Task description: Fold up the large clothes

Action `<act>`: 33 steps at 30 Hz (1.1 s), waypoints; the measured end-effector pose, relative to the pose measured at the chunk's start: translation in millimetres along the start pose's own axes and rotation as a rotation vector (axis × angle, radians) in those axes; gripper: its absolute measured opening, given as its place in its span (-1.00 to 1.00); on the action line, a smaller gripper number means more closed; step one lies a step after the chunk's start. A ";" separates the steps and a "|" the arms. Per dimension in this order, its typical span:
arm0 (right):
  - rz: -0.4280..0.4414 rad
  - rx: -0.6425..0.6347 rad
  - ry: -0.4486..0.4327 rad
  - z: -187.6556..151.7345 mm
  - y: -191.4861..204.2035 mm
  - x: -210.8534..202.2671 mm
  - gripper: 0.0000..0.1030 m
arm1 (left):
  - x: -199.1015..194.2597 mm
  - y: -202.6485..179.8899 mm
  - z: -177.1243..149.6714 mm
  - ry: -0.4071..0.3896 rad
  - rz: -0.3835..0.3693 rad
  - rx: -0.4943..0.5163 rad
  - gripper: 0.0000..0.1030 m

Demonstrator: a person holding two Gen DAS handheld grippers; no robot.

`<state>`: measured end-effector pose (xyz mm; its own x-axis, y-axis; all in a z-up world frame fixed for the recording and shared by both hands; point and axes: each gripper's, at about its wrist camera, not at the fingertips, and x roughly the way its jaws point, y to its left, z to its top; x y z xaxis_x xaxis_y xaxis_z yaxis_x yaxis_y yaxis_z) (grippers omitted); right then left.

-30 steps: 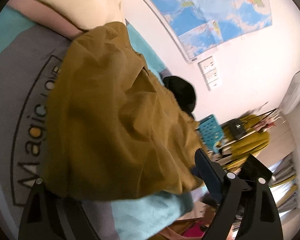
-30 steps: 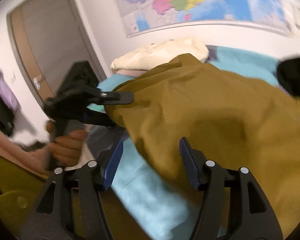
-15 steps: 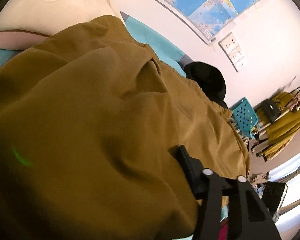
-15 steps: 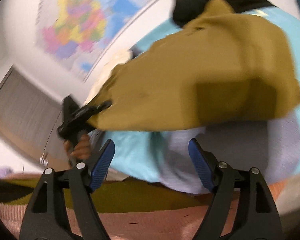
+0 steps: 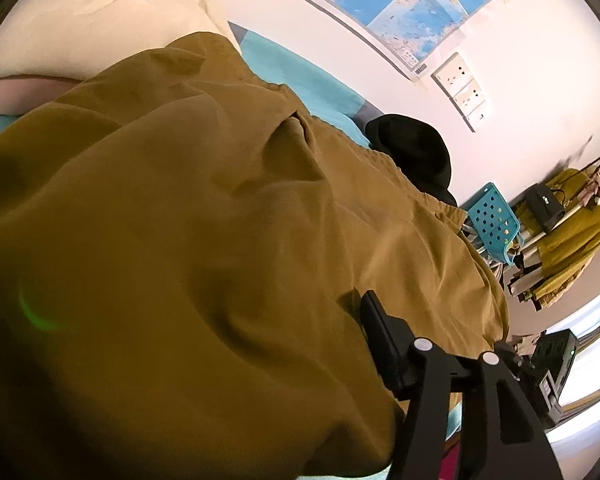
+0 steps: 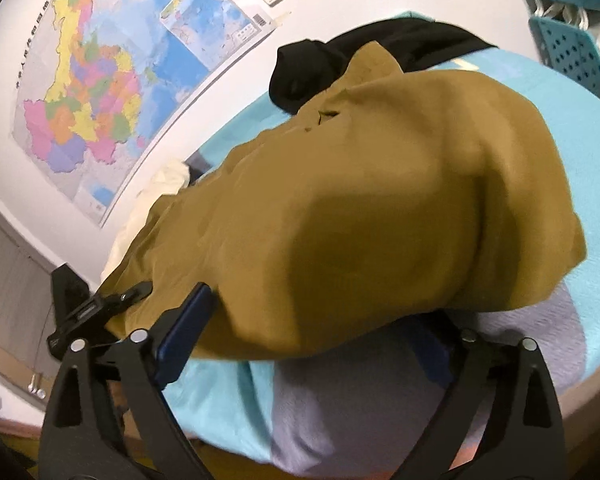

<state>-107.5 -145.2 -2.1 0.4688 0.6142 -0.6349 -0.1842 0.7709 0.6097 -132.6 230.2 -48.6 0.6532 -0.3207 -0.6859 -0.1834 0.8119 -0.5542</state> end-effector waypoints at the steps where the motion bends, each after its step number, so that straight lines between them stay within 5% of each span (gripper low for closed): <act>1: 0.000 0.011 -0.011 1.3 -2.8 -0.3 0.78 | 0.3 -0.5 0.1 0.001 -0.002 0.003 0.20; 7: -0.006 0.086 -0.012 1.2 -12.1 -5.1 0.56 | 0.2 0.8 -0.8 -0.003 -0.013 0.015 0.20; 13: -0.032 0.106 -0.028 9.8 -0.6 11.1 0.85 | 4.0 -5.4 -0.4 -0.013 -0.029 0.036 0.50; 26: -0.008 0.122 -0.076 24.6 3.1 38.4 0.80 | 4.4 -6.6 0.7 0.000 -0.015 0.055 0.46; 31: -0.095 0.053 -0.130 20.4 15.9 50.4 0.85 | 6.9 -15.7 -2.3 0.000 0.014 0.103 0.57; 33: -0.069 0.082 -0.134 22.1 11.3 47.4 0.70 | 4.6 -10.1 0.6 0.005 -0.005 0.072 0.51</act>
<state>-68.3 -111.2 -14.8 0.5900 0.5282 -0.6106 -0.0792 0.7905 0.6073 -127.3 220.8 -45.9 0.6504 -0.3269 -0.6856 -0.1271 0.8431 -0.5225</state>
